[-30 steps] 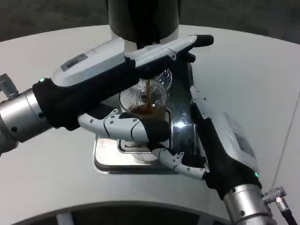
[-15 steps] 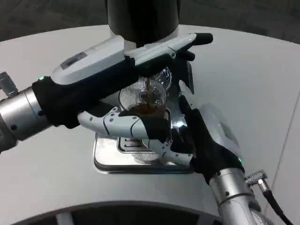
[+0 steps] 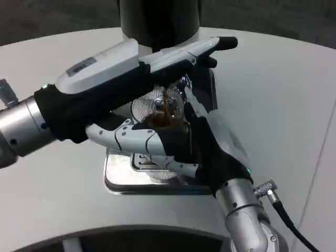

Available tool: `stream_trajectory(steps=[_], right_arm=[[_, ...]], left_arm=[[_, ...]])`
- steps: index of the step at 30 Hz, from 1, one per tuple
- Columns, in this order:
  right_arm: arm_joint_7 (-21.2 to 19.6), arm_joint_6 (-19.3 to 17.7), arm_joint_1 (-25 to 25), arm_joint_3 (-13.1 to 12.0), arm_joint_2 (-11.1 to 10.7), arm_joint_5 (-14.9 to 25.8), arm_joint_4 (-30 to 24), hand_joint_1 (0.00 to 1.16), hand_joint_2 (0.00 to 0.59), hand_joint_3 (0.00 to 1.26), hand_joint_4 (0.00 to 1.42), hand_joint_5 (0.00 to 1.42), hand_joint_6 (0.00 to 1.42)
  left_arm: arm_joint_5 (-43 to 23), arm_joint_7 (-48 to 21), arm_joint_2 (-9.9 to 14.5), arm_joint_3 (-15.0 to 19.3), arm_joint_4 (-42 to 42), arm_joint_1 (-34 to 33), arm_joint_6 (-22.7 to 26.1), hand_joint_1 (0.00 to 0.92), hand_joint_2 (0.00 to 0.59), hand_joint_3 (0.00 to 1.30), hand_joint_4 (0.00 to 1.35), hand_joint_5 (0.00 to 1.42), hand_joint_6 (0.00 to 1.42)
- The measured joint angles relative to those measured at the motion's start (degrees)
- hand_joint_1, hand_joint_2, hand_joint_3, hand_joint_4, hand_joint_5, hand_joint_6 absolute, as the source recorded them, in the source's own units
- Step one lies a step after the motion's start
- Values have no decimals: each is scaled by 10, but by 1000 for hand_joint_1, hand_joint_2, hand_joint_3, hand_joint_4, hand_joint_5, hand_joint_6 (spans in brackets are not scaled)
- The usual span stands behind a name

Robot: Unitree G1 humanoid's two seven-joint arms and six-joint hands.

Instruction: Grasp the cup under the faucet to collect the drink, then remove the cup.

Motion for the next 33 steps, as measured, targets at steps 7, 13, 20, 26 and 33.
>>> stream_trajectory(steps=[7,13,20,26,33], right_arm=[[-25,-8,-16,-7,15,26,33,659,186,0,0,0,82],[-52,-9,-22,-15,21,42,55,662,186,0,0,0,86],[-73,-10,-22,-16,26,44,57,665,186,0,0,0,104],[-77,-14,-24,-14,30,52,69,666,186,0,0,0,110],[-79,-23,-28,-7,35,55,81,666,186,0,0,0,112]], left_arm=[[0,0,2,0,0,0,0,0,126,17,0,119,90],[0,0,3,0,-1,0,0,0,127,17,0,119,90],[-1,0,4,0,0,0,0,0,127,17,0,119,90],[-1,0,4,0,0,0,0,0,127,17,0,119,90],[-2,0,5,1,0,0,1,0,127,17,0,119,90]])
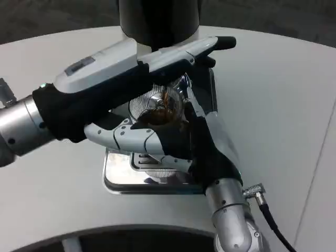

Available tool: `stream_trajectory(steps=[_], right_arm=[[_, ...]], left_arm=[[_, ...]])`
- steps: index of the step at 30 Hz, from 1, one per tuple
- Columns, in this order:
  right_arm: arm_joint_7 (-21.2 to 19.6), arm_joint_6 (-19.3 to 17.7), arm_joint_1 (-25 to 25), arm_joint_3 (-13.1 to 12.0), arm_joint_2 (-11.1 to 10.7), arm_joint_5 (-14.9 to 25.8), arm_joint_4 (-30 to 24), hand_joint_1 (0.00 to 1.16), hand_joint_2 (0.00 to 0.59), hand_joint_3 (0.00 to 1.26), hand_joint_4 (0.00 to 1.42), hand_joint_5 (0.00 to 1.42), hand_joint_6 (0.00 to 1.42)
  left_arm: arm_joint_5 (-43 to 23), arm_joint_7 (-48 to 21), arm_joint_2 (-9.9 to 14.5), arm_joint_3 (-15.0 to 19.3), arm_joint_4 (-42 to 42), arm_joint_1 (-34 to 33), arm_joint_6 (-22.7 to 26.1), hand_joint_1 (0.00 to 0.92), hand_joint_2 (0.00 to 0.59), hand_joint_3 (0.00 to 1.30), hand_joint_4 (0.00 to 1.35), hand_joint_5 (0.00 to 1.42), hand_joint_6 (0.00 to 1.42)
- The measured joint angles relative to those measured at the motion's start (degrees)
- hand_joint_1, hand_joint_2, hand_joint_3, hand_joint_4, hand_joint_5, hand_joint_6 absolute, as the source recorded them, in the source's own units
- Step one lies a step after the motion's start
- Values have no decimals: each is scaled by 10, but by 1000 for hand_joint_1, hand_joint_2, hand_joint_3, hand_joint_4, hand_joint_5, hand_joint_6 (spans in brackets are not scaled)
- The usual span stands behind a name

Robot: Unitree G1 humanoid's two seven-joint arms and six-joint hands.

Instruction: Grasp the cup under the faucet to collect the drink, then remove the cup.

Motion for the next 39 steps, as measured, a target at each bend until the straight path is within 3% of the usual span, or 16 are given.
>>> stream_trajectory(steps=[8,15,20,32,36,39], right_arm=[[-5,-12,-12,-5,3,8,20,672,190,0,0,0,114],[-5,-29,-19,-7,2,19,35,686,183,0,0,0,128],[-6,-45,-24,-6,2,26,53,688,183,0,0,0,129],[-10,-65,-51,-7,-1,31,96,729,174,0,0,0,130],[-15,-75,-58,-7,-2,31,110,770,165,0,2,3,154],[-27,-85,-64,-8,-3,32,124,811,165,0,79,42,179]], left_arm=[[-5,10,0,15,0,10,3,0,150,2,0,103,71],[-27,59,-23,67,0,40,-2,0,162,1,0,99,66],[-48,79,-22,111,-4,64,0,0,171,12,0,103,69],[-77,120,-19,254,-53,233,39,0,192,55,0,104,83],[-77,122,-16,277,-56,273,44,0,194,60,0,104,84],[-77,122,-16,282,-62,308,48,0,195,63,0,104,85]])
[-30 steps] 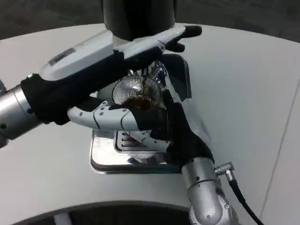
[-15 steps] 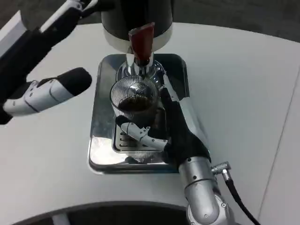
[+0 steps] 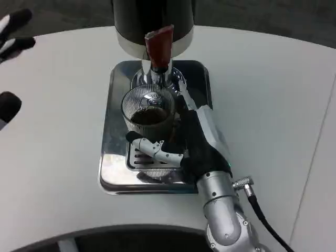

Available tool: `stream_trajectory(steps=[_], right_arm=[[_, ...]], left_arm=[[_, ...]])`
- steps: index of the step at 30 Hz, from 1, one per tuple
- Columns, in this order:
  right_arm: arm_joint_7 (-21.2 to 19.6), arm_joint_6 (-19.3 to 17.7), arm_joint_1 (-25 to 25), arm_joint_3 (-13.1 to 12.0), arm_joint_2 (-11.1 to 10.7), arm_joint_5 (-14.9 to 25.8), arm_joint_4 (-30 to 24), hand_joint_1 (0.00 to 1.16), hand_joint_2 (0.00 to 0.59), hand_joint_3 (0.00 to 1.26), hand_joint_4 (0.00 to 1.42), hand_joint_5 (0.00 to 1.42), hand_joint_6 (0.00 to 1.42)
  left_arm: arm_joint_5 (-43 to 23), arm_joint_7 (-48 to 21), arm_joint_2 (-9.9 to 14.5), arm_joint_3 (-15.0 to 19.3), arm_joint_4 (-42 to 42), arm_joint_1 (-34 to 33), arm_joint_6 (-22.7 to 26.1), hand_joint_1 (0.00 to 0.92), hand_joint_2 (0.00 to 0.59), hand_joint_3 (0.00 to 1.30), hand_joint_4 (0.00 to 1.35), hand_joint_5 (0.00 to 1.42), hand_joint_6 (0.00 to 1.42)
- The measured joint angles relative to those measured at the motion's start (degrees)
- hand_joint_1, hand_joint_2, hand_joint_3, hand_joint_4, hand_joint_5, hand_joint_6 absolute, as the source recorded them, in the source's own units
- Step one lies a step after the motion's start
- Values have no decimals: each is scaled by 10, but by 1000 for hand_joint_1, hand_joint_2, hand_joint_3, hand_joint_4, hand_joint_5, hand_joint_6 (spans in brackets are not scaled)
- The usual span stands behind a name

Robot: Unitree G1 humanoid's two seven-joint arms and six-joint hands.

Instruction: Grasp the cup under the faucet to collect the drink, then remove the cup.

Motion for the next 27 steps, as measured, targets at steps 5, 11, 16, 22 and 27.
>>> stream_trajectory(steps=[5,11,16,22,27], right_arm=[[-17,-22,-10,-6,-1,11,29,893,168,132,298,226,308],[-42,-65,-26,-21,-1,43,73,952,176,322,516,456,583],[-69,-106,-35,-25,-2,60,110,1008,164,489,652,615,750],[-89,-138,-42,-28,-2,78,136,1046,153,576,733,748,897],[-103,-146,-43,-29,-2,83,140,1079,135,634,776,824,989]], left_arm=[[0,0,-1,1,-18,51,6,0,196,65,0,104,84],[-1,0,-2,2,-34,77,20,0,197,66,0,104,77],[-10,1,-2,4,-44,79,29,0,198,66,0,104,74],[-13,2,-2,4,-49,86,37,0,199,66,0,104,72],[-13,2,-4,4,-52,92,43,0,199,66,0,104,72]])
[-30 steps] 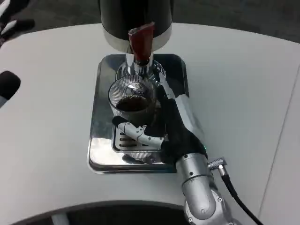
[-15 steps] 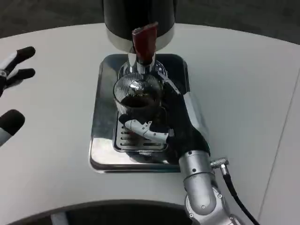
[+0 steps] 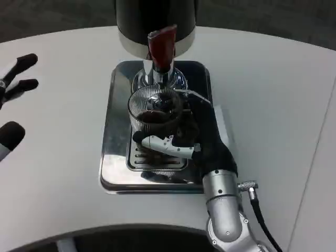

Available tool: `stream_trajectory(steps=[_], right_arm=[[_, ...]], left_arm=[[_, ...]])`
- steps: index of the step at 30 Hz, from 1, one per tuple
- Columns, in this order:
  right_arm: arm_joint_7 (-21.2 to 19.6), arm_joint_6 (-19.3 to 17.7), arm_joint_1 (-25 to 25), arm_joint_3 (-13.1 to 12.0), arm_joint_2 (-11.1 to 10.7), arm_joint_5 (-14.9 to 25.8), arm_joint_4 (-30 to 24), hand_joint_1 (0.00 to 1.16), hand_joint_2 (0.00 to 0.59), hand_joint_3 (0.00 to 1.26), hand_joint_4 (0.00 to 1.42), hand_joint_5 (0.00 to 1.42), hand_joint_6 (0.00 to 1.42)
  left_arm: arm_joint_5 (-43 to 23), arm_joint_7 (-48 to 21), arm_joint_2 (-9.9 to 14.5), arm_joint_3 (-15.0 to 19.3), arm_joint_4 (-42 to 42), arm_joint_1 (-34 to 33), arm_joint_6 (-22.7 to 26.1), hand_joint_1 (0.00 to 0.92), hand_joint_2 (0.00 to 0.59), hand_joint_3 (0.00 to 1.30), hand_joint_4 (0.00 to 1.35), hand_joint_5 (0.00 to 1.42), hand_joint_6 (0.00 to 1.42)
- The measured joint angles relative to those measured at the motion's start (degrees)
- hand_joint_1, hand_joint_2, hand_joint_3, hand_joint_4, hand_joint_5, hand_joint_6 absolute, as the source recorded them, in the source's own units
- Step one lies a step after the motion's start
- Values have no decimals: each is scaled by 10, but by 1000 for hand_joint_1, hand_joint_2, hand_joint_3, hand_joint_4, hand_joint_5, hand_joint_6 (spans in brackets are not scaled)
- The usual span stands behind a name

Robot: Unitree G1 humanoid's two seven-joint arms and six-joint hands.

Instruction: Grasp the cup under the faucet to collect the drink, then remove the cup.

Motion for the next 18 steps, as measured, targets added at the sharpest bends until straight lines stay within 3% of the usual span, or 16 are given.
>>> stream_trajectory(steps=[9,18], right_arm=[[-14,18,23,11,0,-4,-41,1126,89,702,857,888,1140],[-3,67,58,34,4,-26,-110,1133,79,725,895,906,1196]], left_arm=[[0,0,-3,-13,-1,0,2,0,200,67,0,98,62],[0,0,-9,-20,-10,1,2,0,200,58,0,94,57]])
